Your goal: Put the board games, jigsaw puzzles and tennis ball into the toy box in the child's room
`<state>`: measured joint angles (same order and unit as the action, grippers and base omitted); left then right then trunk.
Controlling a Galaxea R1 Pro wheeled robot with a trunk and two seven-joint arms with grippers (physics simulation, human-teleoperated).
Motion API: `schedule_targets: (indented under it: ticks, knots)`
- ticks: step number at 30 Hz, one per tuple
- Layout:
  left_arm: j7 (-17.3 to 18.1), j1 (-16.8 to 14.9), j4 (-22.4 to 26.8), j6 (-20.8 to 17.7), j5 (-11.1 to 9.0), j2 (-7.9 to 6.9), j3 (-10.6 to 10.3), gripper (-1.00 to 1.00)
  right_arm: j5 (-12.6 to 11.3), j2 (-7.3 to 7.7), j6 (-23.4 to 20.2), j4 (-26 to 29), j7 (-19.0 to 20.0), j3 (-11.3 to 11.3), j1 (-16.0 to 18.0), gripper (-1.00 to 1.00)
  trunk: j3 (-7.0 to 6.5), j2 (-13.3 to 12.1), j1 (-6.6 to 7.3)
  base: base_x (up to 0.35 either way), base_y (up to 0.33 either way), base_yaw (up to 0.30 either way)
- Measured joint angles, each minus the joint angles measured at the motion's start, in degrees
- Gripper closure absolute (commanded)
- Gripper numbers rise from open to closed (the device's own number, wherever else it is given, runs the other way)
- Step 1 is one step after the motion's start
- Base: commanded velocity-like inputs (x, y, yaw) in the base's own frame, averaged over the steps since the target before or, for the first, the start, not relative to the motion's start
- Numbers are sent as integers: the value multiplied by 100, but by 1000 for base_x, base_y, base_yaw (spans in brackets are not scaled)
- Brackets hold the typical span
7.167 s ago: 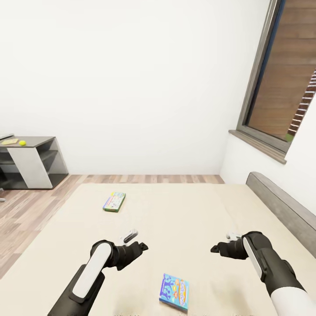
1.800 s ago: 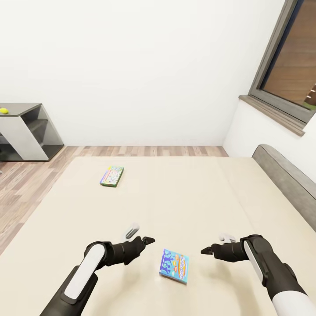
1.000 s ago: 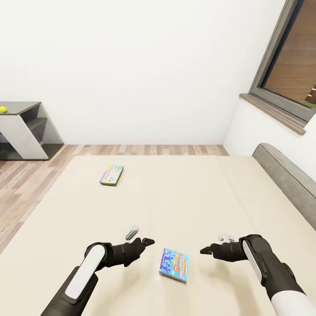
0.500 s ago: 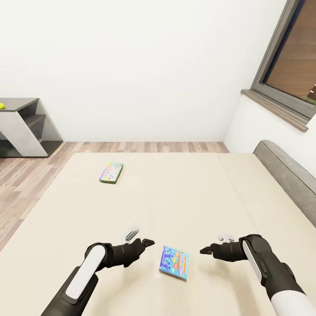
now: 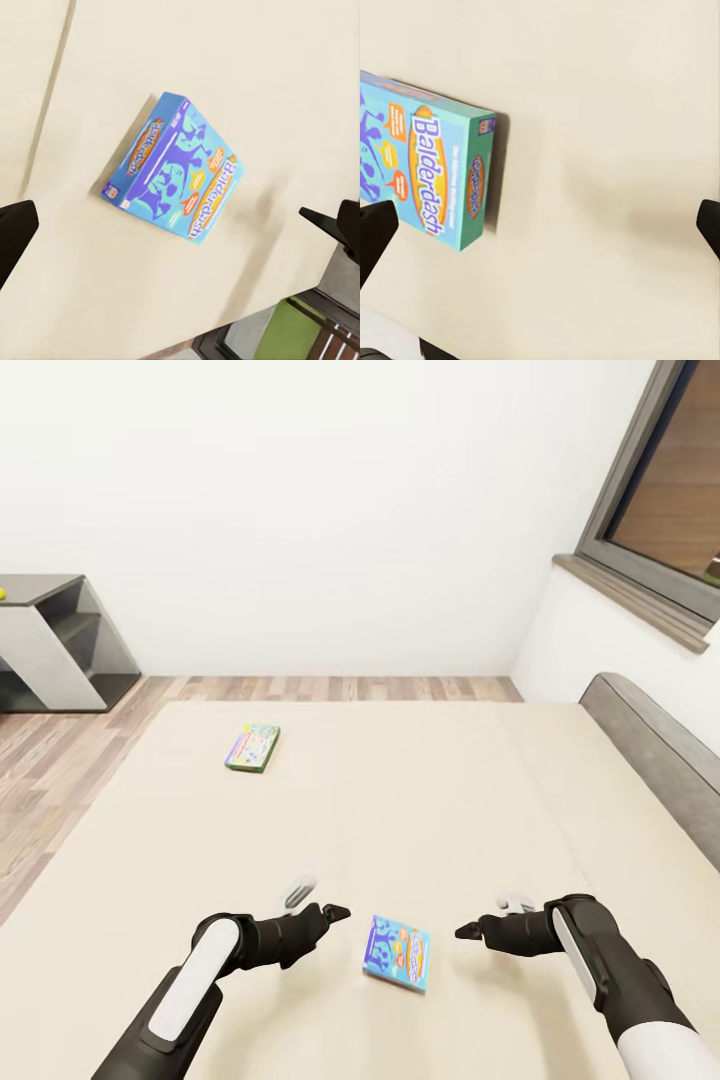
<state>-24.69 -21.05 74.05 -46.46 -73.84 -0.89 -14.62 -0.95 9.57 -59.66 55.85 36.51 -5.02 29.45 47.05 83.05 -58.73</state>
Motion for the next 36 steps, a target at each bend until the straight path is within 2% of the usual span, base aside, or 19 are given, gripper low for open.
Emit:
schedule_targets:
  ticks: [24,36]
  knots:
    - [35,9,56,22,-58,-15,1,-100,-14,-5,0,-3,35,5,-4,-100,41,0,0,0,0,0]
    - [115,59,75,29,-21,-35,-1,-100,-17,-6,0,-2,39,99,-9,-100,43,0,0,0,0,0]
